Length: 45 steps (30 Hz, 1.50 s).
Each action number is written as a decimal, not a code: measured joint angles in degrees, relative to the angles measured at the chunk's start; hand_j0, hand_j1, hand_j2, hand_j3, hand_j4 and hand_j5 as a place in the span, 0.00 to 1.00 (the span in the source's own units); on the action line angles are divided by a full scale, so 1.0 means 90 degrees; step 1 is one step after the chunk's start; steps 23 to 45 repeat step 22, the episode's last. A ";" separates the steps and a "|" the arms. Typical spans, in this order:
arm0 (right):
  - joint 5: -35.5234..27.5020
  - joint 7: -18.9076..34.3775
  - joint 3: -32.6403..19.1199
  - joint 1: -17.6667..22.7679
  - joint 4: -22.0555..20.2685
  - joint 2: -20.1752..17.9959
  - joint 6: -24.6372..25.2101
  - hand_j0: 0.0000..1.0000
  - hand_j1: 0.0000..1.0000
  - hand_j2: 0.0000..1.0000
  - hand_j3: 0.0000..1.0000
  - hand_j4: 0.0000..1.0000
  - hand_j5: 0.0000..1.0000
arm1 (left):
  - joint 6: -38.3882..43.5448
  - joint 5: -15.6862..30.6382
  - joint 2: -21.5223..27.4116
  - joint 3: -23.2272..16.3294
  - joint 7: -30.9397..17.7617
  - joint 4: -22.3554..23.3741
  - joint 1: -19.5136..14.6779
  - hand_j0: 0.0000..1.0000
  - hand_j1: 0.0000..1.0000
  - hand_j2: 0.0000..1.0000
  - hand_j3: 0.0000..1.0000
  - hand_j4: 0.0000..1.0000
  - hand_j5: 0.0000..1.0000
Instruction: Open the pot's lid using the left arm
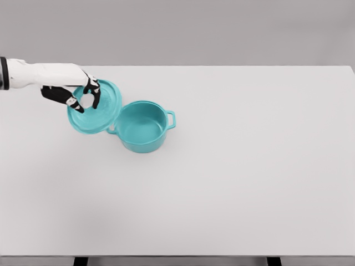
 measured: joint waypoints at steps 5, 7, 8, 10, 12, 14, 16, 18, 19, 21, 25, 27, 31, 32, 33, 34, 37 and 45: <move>-0.0001 0.0000 0.0000 0.0000 0.0000 0.0000 0.0000 1.00 1.00 1.00 1.00 1.00 1.00 | -0.0001 0.0010 -0.0017 -0.0004 0.0000 0.1001 -0.0029 0.36 0.36 0.36 0.36 0.36 0.36; -0.0001 0.0000 0.0000 0.0000 0.0000 0.0000 0.0000 1.00 1.00 1.00 1.00 1.00 1.00 | -0.0002 -0.0004 -0.0066 -0.0005 -0.0001 0.1249 -0.0029 0.52 0.52 0.52 0.52 0.52 0.52; -0.0001 0.0000 0.0000 0.0000 0.0000 0.0000 0.0000 1.00 1.00 1.00 1.00 1.00 1.00 | -0.0001 -0.0011 -0.0103 -0.0005 0.0000 0.1323 -0.0029 1.00 1.00 1.00 1.00 1.00 1.00; 0.0001 0.0000 0.0001 0.0000 0.0000 0.0000 0.0000 1.00 1.00 1.00 1.00 1.00 1.00 | 0.0000 -0.0042 -0.0176 -0.0005 0.0000 0.1415 -0.0020 1.00 1.00 1.00 1.00 1.00 1.00; -0.0001 0.0000 0.0001 0.0000 0.0000 0.0000 0.0000 1.00 1.00 1.00 1.00 1.00 1.00 | 0.0001 -0.0064 -0.0206 -0.0004 0.0001 0.1462 -0.0010 1.00 1.00 1.00 1.00 1.00 1.00; 0.0000 0.0000 0.0001 0.0000 0.0000 0.0000 0.0000 1.00 1.00 1.00 1.00 1.00 1.00 | 0.0002 -0.0076 -0.0223 -0.0005 0.0001 0.1485 -0.0010 1.00 1.00 1.00 1.00 1.00 1.00; 0.0000 0.0000 0.0000 0.0000 0.0000 0.0000 0.0000 1.00 1.00 1.00 1.00 1.00 1.00 | 0.0001 -0.0082 -0.0221 0.0000 0.0000 0.1458 0.0059 1.00 1.00 1.00 1.00 1.00 1.00; 0.0000 0.0000 0.0000 0.0000 0.0000 0.0000 0.0000 1.00 1.00 1.00 1.00 1.00 1.00 | -0.0002 -0.0067 -0.0071 0.0086 0.0000 0.1111 0.0107 1.00 1.00 1.00 1.00 1.00 1.00; 0.0001 0.0000 0.0001 0.0000 0.0001 0.0000 0.0000 1.00 1.00 1.00 1.00 1.00 1.00 | -0.0002 -0.0039 0.0221 0.0249 0.0001 0.0733 0.0324 1.00 1.00 1.00 1.00 1.00 1.00; 0.0000 0.0000 0.0000 0.0000 0.0000 0.0000 0.0000 1.00 1.00 1.00 1.00 1.00 1.00 | 0.0010 0.0209 0.0870 0.0849 0.0002 -0.0139 0.1094 1.00 1.00 1.00 1.00 1.00 1.00; -0.0001 0.0000 0.0000 0.0000 0.0000 0.0000 0.0000 1.00 1.00 1.00 1.00 1.00 1.00 | 0.0011 0.0315 0.1158 0.1291 0.0002 -0.0560 0.1773 1.00 1.00 1.00 1.00 1.00 1.00; -0.0001 0.0000 0.0000 0.0000 0.0000 0.0000 0.0000 1.00 1.00 1.00 1.00 1.00 1.00 | 0.0011 0.0315 0.1158 0.1291 0.0002 -0.0560 0.1773 1.00 1.00 1.00 1.00 1.00 1.00; -0.0001 0.0000 0.0000 0.0000 0.0000 0.0000 0.0000 1.00 1.00 1.00 1.00 1.00 1.00 | 0.0011 0.0315 0.1158 0.1291 0.0002 -0.0560 0.1773 1.00 1.00 1.00 1.00 1.00 1.00; -0.0001 0.0000 0.0000 0.0000 0.0000 0.0000 0.0000 1.00 1.00 1.00 1.00 1.00 1.00 | 0.0011 0.0315 0.1158 0.1291 0.0002 -0.0560 0.1773 1.00 1.00 1.00 1.00 1.00 1.00; -0.0001 0.0000 0.0000 0.0000 0.0000 0.0000 0.0000 1.00 1.00 1.00 1.00 1.00 1.00 | 0.0011 0.0315 0.1158 0.1291 0.0002 -0.0560 0.1773 1.00 1.00 1.00 1.00 1.00 1.00; -0.0001 0.0000 0.0000 0.0000 0.0000 0.0000 0.0000 1.00 1.00 1.00 1.00 1.00 1.00 | 0.0011 0.0315 0.1158 0.1291 0.0002 -0.0560 0.1773 1.00 1.00 1.00 1.00 1.00 1.00; -0.0001 0.0000 0.0000 0.0000 0.0000 0.0000 0.0000 1.00 1.00 1.00 1.00 1.00 1.00 | 0.0011 0.0315 0.1158 0.1291 0.0002 -0.0560 0.1773 1.00 1.00 1.00 1.00 1.00 1.00; -0.0001 0.0000 0.0000 0.0000 0.0000 0.0000 0.0000 1.00 1.00 1.00 1.00 1.00 1.00 | 0.0011 0.0315 0.1158 0.1291 0.0002 -0.0560 0.1773 1.00 1.00 1.00 1.00 1.00 1.00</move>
